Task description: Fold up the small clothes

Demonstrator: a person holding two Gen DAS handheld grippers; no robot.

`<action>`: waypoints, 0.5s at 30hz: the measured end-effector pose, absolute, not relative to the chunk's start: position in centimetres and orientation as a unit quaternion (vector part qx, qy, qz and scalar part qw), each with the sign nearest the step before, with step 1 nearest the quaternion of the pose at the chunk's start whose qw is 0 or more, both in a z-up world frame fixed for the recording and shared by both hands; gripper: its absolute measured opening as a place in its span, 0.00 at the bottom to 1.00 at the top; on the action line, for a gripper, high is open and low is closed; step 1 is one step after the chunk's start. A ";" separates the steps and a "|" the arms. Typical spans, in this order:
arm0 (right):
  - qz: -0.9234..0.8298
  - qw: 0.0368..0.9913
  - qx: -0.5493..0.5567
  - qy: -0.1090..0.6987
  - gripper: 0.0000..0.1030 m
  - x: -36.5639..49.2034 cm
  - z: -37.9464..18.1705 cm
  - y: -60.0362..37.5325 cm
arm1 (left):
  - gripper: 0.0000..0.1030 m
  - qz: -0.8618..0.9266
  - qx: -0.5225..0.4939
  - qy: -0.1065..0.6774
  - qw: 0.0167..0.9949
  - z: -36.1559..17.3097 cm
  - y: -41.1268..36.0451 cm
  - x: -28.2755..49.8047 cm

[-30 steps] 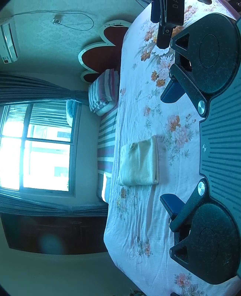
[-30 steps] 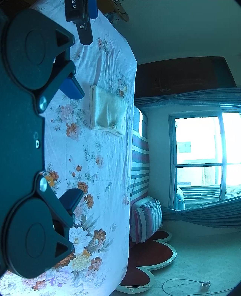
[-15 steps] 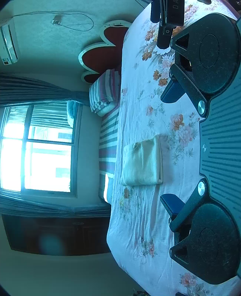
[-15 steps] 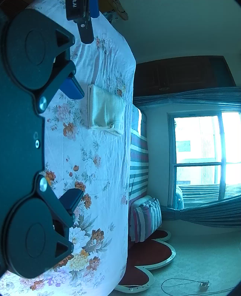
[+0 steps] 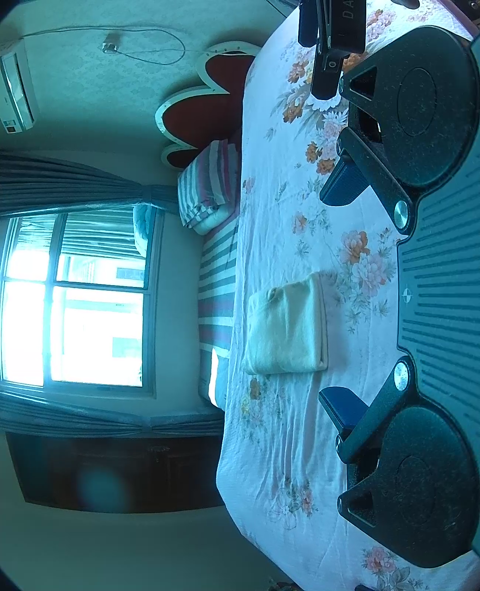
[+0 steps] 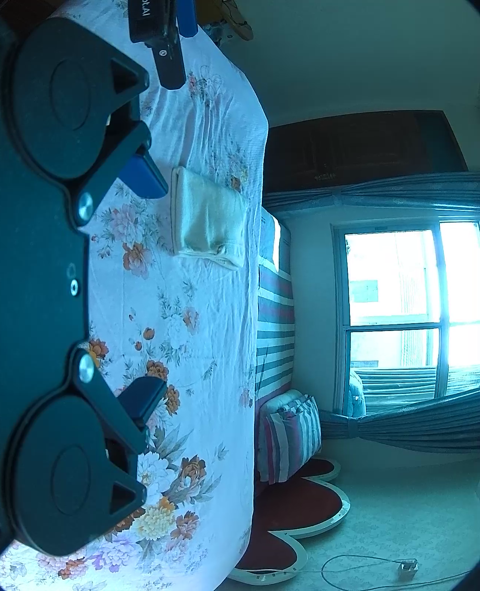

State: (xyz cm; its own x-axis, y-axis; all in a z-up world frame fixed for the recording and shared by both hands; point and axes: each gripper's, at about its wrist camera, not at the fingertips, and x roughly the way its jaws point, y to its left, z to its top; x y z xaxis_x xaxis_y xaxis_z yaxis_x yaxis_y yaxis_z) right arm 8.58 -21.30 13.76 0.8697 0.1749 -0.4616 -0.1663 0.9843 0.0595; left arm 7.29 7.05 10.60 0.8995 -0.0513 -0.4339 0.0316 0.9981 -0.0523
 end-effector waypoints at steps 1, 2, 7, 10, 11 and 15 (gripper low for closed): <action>0.088 0.967 0.008 0.239 1.00 8.5 13.8 -21.1 | 1.00 -0.021 -0.022 0.223 0.974 10.6 7.0 7.3; 0.088 0.967 0.008 0.239 1.00 8.5 13.8 -21.1 | 1.00 -0.021 -0.022 0.223 0.974 10.6 7.0 7.3; 0.089 0.967 0.008 0.240 1.00 8.5 13.9 -21.1 | 1.00 -0.021 -0.022 0.222 0.974 10.7 7.0 7.3; 0.089 0.967 0.008 0.240 1.00 8.5 13.9 -21.1 | 1.00 -0.021 -0.022 0.221 0.975 10.7 7.1 7.3; 0.088 0.967 0.007 0.240 1.00 8.6 13.9 -21.0 | 1.00 -0.021 -0.022 0.222 0.975 10.8 7.1 7.4; 0.089 0.967 0.007 0.240 1.00 8.7 14.0 -21.0 | 1.00 -0.019 -0.023 0.221 0.975 10.8 7.3 7.6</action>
